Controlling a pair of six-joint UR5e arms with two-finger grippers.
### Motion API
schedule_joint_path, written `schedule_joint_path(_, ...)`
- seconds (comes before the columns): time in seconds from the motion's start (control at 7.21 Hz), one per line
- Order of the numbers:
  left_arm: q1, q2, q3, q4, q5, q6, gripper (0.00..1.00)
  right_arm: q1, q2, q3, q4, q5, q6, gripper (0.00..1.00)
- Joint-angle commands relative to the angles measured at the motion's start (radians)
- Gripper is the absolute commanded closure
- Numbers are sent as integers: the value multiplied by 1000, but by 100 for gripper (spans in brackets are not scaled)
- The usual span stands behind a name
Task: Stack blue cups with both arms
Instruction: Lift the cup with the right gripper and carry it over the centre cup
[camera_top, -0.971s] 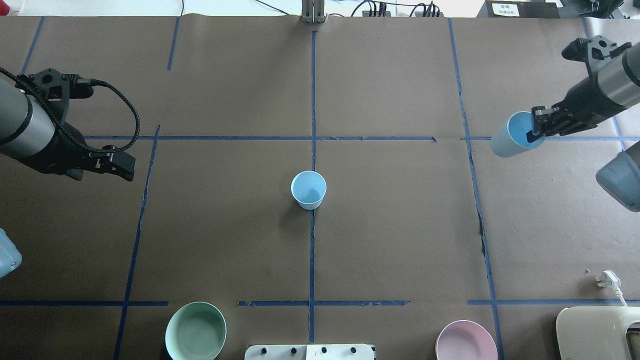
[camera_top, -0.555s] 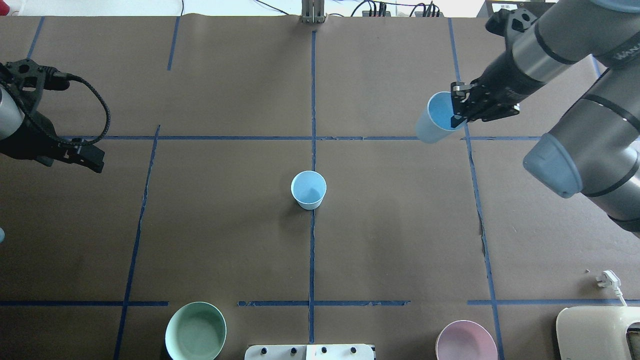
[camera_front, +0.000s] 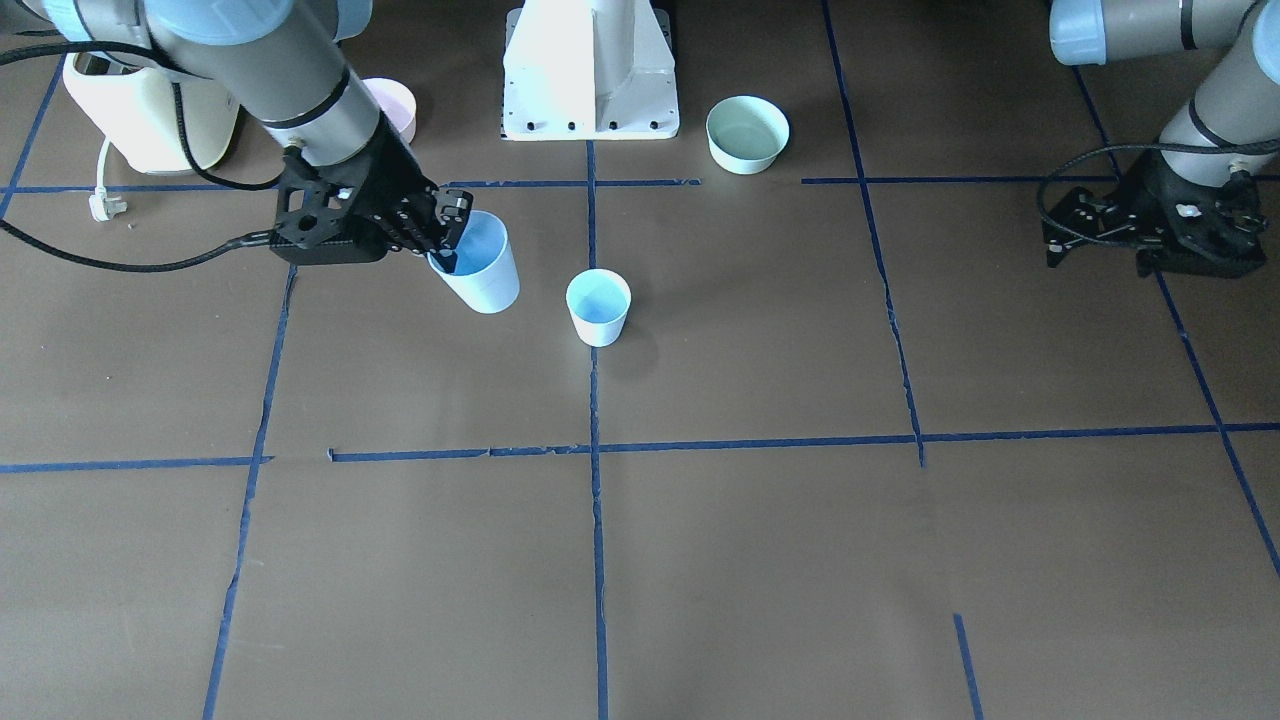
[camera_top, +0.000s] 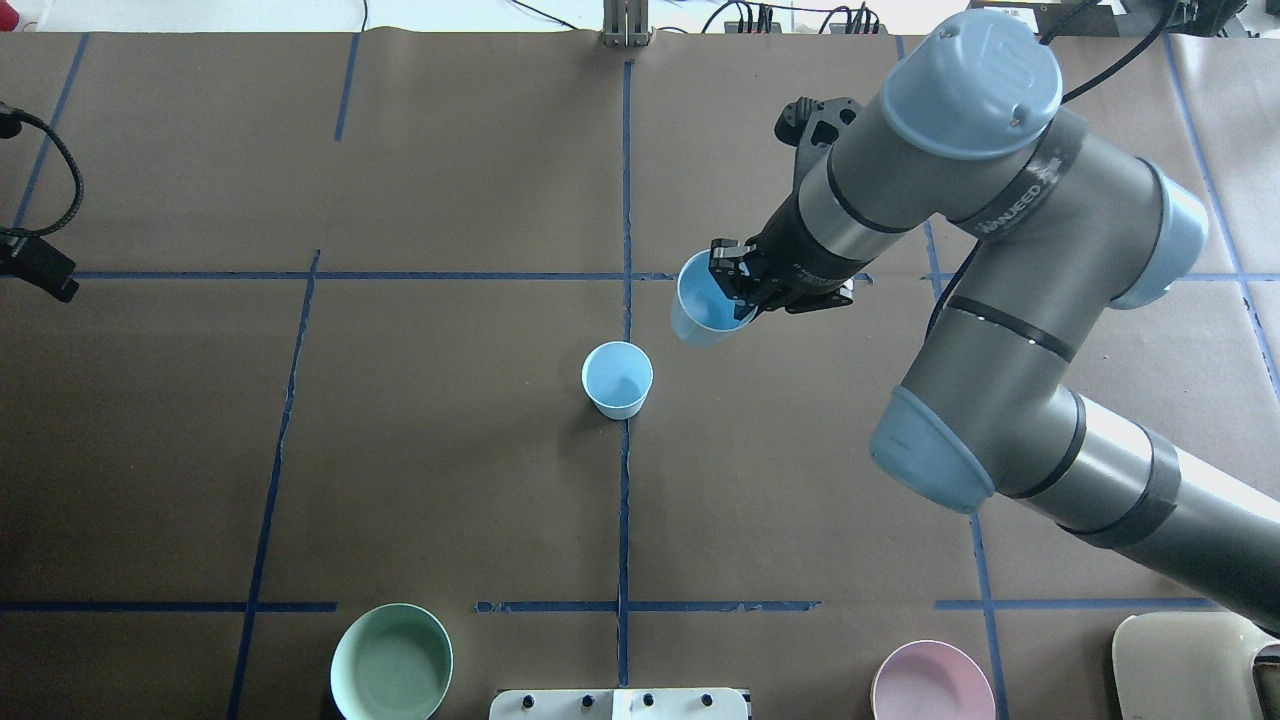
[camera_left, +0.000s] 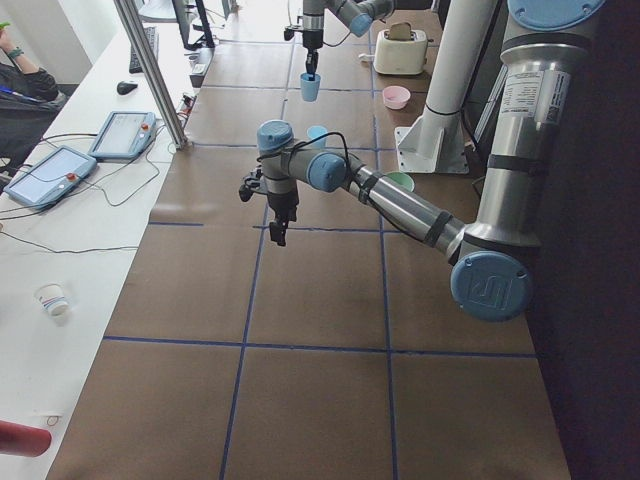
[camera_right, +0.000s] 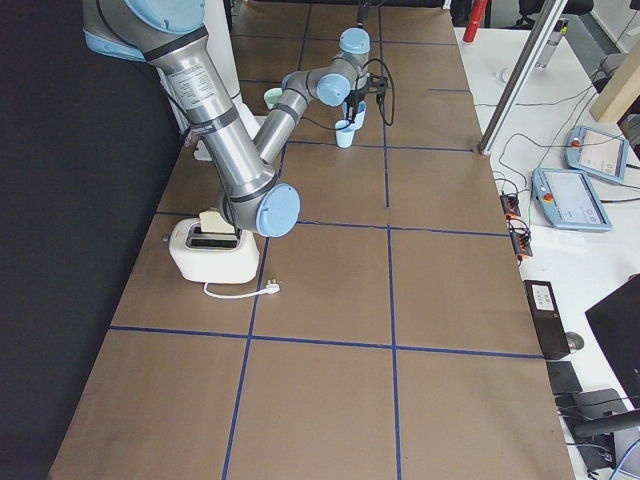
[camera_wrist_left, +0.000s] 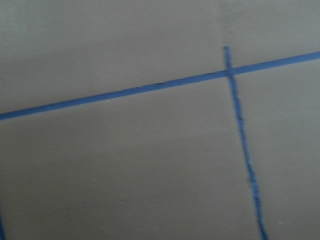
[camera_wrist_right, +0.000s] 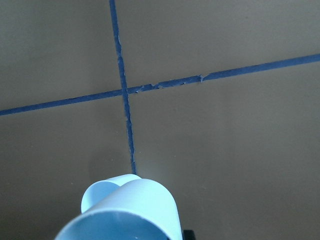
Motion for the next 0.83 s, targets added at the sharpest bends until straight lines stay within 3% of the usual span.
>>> schedule_joint_path(0.0, -95, 5, 102, -34, -30, 151, 0, -80, 94, -91, 0, -79, 38, 100)
schedule_joint_path(0.14, -136, 15, 122, -35, -32, 214, 0, -108, 112, -119, 1, -119, 52, 100)
schedule_joint_path(0.69, -163, 45, 127, -35, -32, 262, 0, -126, 143, -168, 1, -135, 52, 97)
